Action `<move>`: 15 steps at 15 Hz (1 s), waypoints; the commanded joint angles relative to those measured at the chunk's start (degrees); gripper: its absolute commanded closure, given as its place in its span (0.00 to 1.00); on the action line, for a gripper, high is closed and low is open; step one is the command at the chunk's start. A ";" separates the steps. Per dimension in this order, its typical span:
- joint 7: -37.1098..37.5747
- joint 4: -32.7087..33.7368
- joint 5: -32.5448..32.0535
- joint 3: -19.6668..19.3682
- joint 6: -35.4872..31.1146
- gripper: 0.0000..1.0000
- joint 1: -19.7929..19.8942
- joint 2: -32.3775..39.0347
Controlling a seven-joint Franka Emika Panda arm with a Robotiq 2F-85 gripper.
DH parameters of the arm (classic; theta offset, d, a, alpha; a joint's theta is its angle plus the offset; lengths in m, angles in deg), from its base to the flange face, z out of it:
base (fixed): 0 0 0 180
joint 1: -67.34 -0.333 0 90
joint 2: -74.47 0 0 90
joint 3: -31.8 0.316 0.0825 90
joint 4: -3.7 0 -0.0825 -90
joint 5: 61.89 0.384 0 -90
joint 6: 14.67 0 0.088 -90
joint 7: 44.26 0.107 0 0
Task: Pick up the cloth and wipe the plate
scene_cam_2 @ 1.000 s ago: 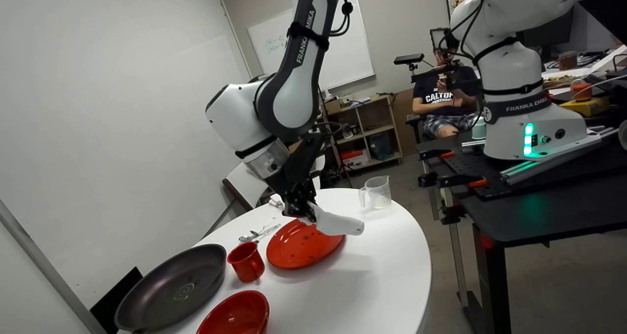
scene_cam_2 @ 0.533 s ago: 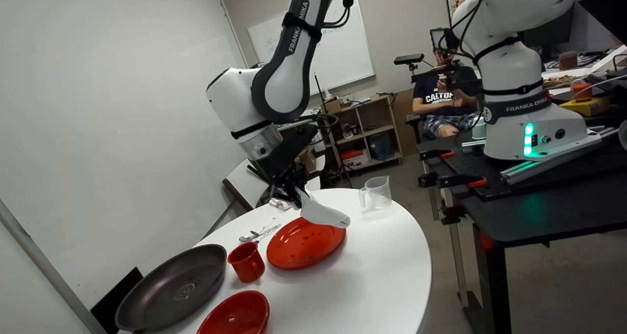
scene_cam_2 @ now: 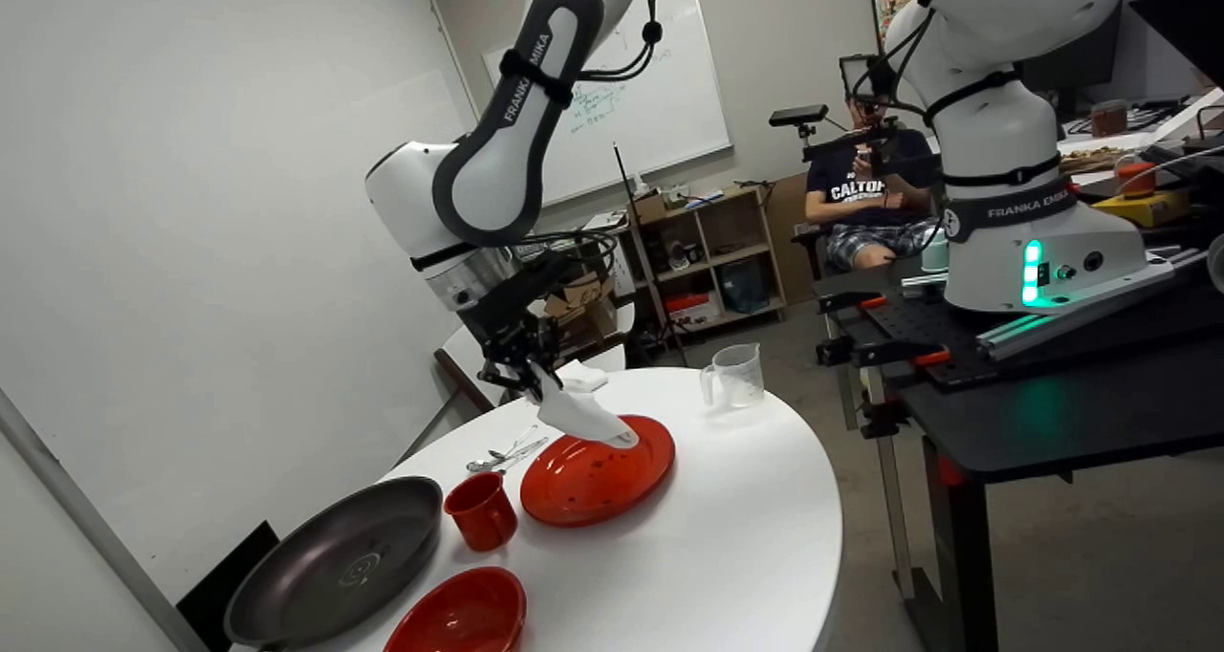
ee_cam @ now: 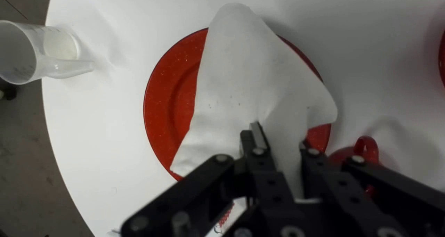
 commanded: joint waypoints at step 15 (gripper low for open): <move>8.92 22.65 0.82 -1.72 10.32 0.94 1.81 17.45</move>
